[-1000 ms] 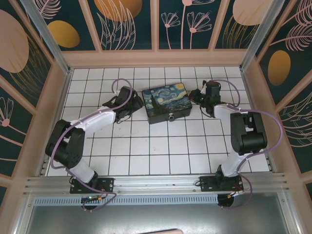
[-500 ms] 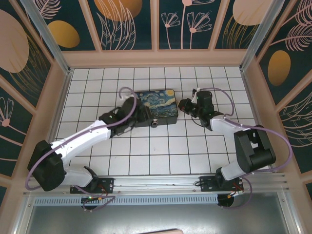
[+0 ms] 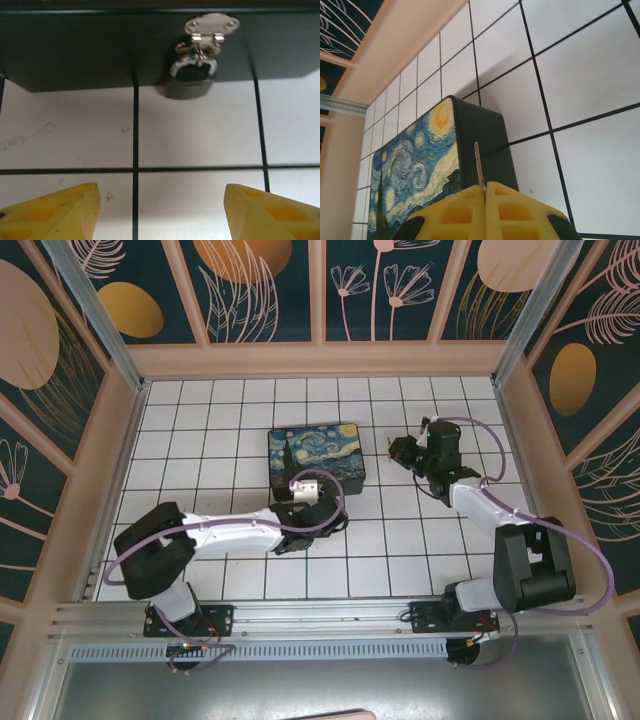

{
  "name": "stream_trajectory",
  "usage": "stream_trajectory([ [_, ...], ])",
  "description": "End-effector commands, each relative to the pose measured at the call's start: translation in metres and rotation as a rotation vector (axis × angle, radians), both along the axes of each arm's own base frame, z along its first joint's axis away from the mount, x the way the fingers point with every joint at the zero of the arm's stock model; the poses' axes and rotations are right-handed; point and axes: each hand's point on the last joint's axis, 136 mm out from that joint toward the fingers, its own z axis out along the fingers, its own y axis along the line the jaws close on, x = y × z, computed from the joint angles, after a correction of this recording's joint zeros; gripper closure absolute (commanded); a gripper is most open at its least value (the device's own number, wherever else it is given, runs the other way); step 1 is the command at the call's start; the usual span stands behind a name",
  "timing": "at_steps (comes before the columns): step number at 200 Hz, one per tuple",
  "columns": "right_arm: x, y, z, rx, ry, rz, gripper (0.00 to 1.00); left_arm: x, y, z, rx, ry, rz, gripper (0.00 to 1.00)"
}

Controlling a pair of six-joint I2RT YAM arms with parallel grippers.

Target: Unlock the padlock with the key

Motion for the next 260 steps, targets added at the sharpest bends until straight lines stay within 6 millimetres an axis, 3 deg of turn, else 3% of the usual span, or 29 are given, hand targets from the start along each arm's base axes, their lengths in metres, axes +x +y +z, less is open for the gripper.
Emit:
stream_trajectory([
  [1, -0.002, -0.005, 0.018, -0.006, -0.051, 0.0, 1.0, 0.023, -0.004, 0.009, -0.023, -0.103, 0.112, 0.33],
  [34, -0.006, -0.004, 0.019, 0.01, -0.056, 0.015, 1.0, 0.036, -0.022, -0.006, 0.019, -0.106, 0.112, 0.31],
  [55, -0.007, -0.004, 0.022, 0.015, -0.067, 0.02, 1.0, 0.038, -0.02, -0.018, 0.03, -0.096, 0.153, 0.32],
  [134, -0.009, -0.002, 0.02, 0.04, -0.073, 0.039, 1.0, 0.062, -0.015, -0.026, 0.109, -0.153, 0.281, 0.37],
  [197, -0.01, -0.004, 0.02, 0.035, -0.075, 0.043, 1.0, 0.069, -0.008, -0.034, 0.118, -0.14, 0.308, 0.51],
  [260, -0.012, -0.003, 0.018, 0.045, -0.069, 0.045, 1.0, 0.071, -0.001, -0.031, 0.158, -0.174, 0.305, 0.65],
])
